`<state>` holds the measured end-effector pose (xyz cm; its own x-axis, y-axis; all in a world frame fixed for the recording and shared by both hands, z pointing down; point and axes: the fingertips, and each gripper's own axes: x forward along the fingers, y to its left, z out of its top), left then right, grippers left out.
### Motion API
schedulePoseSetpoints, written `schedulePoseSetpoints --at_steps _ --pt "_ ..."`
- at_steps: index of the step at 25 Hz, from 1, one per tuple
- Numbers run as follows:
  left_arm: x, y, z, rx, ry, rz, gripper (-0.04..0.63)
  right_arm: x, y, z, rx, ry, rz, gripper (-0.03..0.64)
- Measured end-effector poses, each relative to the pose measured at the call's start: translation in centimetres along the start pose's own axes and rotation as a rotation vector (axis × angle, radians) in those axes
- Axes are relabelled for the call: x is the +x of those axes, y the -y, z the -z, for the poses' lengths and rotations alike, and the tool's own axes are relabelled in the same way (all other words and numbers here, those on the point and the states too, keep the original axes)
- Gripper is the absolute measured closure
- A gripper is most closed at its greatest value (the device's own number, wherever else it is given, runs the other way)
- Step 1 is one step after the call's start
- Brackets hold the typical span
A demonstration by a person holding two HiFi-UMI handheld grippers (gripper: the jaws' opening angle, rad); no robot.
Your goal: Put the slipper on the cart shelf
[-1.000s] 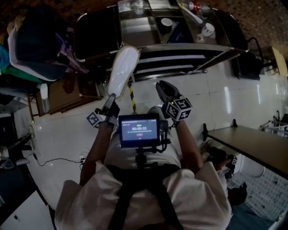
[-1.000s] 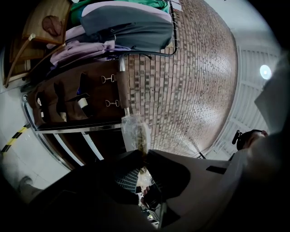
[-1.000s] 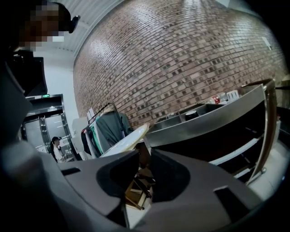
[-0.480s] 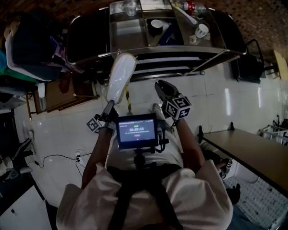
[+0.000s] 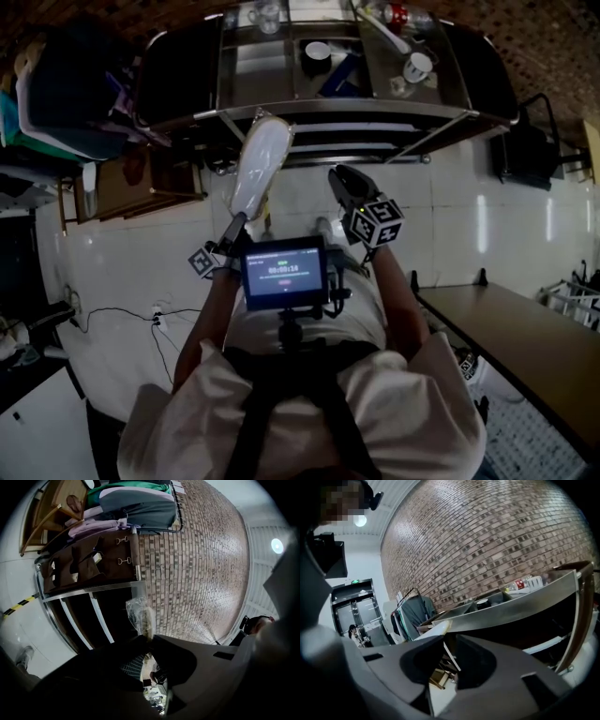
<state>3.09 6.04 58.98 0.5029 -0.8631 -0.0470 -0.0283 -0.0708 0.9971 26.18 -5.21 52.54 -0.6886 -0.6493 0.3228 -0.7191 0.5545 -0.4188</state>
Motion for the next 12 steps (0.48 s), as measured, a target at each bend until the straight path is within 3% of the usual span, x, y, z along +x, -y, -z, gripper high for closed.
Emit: schedulePoseSetpoints --at_steps 12 --pt "2.1 -2.1 5.1 -0.014 0.089 -0.058 0.549 -2.5 5.0 -1.5 -0.022 -0.017 -0.072 0.523"
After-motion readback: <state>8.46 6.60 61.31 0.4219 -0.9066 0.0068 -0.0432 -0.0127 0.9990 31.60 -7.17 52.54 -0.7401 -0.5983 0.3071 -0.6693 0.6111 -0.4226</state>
